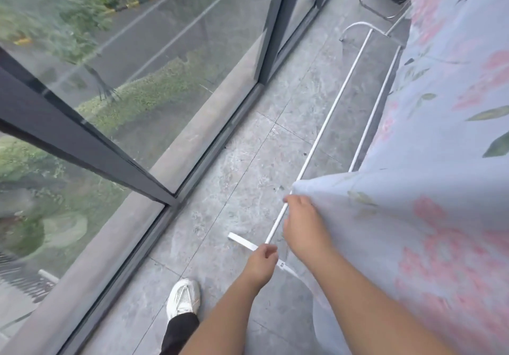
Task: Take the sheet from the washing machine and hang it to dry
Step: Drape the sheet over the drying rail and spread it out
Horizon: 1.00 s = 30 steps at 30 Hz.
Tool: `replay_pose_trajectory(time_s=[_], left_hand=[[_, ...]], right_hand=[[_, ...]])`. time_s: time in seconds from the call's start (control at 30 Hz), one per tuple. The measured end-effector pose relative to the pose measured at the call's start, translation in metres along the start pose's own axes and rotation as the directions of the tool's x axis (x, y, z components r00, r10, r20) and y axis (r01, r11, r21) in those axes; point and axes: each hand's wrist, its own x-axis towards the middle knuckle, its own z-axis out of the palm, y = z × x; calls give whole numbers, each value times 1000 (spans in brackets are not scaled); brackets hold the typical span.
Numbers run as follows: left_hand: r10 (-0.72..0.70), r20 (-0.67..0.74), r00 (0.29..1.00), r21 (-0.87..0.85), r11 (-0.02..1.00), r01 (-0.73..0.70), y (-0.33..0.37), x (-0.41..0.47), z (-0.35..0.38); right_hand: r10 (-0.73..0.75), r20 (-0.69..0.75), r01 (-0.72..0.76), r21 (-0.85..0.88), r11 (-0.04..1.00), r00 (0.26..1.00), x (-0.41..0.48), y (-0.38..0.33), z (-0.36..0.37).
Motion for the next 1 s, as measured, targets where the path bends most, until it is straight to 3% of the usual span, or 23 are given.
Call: replay_pose_trajectory(time_s=[0.1, 0.23, 0.4, 0.67, 0.73, 0.9, 1.0], left_hand=[[10, 56, 998, -74, 997, -6, 10, 4, 11], [25, 129, 991, -125, 992, -8, 16, 17, 16], [-26, 183, 983, -114, 992, 47, 21, 29, 18], [41, 48, 998, -131, 991, -35, 7, 40, -2], [26, -25, 999, -66, 997, -28, -2, 31, -14], [-2, -66, 998, 343, 939, 25, -38, 3, -35], [-3, -82, 997, 395, 918, 35, -59, -2, -37]], right_hand=[[-71, 9, 71, -62, 995, 997, 30, -16, -26], [-111, 144, 140, -212, 967, 983, 55, -16, -55], [-102, 322, 265, -518, 813, 941, 78, -18, -75], [53, 487, 289, -599, 747, 872, 102, -4, -89], [107, 558, 299, -586, 753, 823, 99, 5, -80], [292, 707, 345, -609, 715, 644, 88, 29, -23], [330, 746, 390, -609, 691, 578, 78, 41, 6]])
